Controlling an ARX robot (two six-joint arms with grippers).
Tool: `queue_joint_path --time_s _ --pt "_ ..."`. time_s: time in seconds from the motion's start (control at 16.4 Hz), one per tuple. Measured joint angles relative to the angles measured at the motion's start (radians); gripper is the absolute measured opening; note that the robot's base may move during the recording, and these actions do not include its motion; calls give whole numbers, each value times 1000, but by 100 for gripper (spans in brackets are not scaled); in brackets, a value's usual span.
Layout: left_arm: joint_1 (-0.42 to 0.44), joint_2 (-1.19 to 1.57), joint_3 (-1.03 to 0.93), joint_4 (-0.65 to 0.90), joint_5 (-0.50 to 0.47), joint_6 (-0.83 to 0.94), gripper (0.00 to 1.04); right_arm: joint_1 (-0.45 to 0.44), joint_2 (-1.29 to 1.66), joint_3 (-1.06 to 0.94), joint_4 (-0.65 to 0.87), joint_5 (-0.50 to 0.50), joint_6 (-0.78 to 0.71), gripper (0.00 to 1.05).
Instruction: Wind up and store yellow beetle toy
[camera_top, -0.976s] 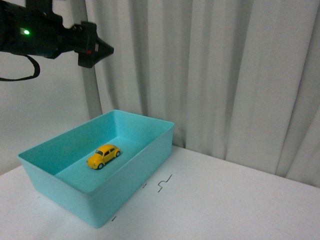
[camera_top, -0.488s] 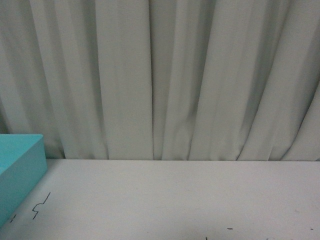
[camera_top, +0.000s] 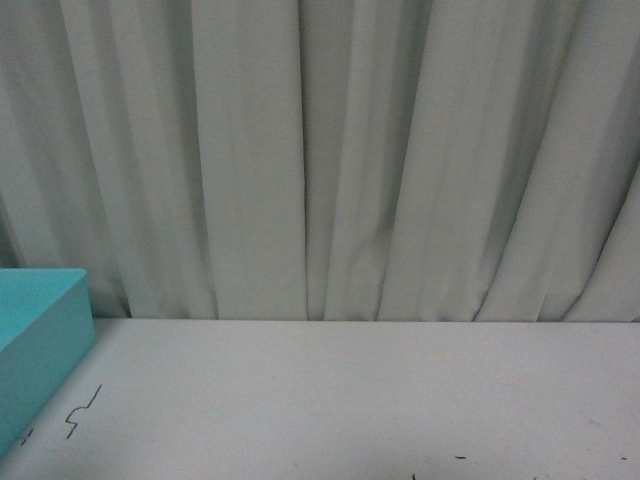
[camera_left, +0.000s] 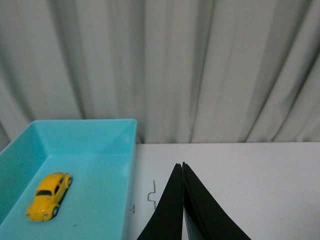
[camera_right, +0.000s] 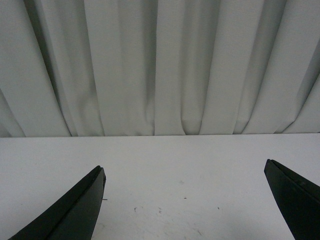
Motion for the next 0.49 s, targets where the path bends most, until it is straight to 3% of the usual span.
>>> queue_joint_path --time_s 0.49 --pt "7 -190 -64 -111 -12 -1 2 0 0 0 0 0 0 98"
